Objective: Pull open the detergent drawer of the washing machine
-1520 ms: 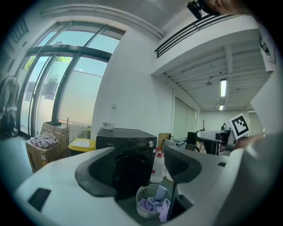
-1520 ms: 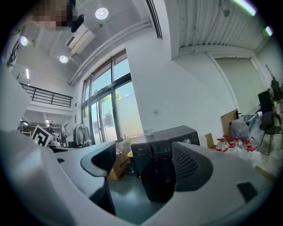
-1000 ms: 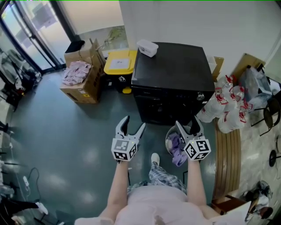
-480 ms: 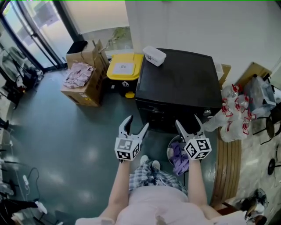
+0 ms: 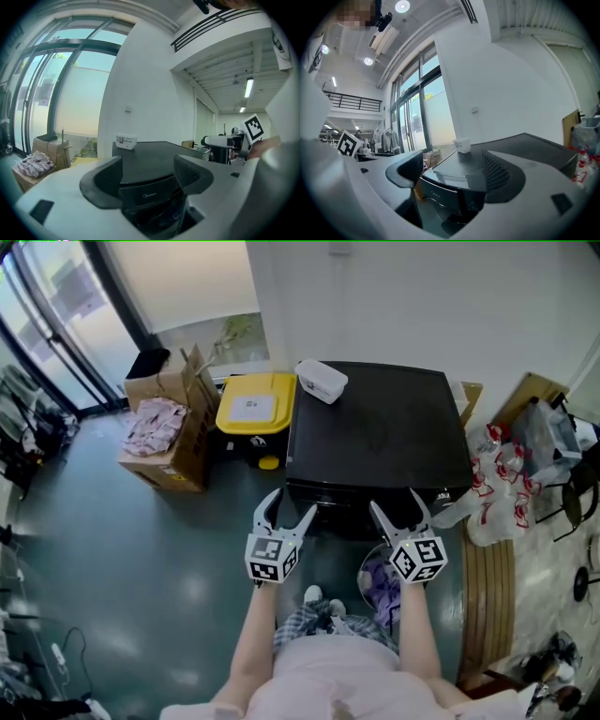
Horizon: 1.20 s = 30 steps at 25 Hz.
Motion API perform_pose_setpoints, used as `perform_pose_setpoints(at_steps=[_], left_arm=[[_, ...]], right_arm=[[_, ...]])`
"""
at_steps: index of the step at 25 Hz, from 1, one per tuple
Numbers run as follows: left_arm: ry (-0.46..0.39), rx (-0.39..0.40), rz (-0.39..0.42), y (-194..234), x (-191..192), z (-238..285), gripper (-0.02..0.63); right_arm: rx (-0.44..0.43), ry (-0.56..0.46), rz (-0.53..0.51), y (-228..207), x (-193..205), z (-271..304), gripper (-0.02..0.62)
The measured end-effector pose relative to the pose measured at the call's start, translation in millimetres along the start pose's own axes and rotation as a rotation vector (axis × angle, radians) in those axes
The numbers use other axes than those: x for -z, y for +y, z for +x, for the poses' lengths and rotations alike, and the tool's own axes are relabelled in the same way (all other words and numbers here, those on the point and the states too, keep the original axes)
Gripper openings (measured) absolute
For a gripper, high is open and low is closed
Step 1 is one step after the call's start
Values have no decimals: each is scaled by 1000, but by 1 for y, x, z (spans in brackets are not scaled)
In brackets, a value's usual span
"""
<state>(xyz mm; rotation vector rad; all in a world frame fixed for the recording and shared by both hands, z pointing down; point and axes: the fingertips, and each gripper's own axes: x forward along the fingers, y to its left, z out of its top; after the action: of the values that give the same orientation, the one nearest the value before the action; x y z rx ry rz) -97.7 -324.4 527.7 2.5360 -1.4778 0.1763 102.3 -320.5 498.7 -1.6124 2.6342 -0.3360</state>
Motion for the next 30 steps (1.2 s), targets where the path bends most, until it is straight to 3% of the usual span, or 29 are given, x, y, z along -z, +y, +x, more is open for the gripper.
perform_pose_setpoints(at_steps=[10,16,23,30], left_arm=[[10,60,38,21,-6,34,333],[65,77,64,25,-2,47,333],[246,129,196,27,22,65,331],[449,266,371,17,55,78,331]], right_arm=[[14,-7,5,2,2,36,390],[-21,52,-25,0,5,52,382],[-168,224,-126,16,24,76,376],[-346,428,-297,40,56,96,367]])
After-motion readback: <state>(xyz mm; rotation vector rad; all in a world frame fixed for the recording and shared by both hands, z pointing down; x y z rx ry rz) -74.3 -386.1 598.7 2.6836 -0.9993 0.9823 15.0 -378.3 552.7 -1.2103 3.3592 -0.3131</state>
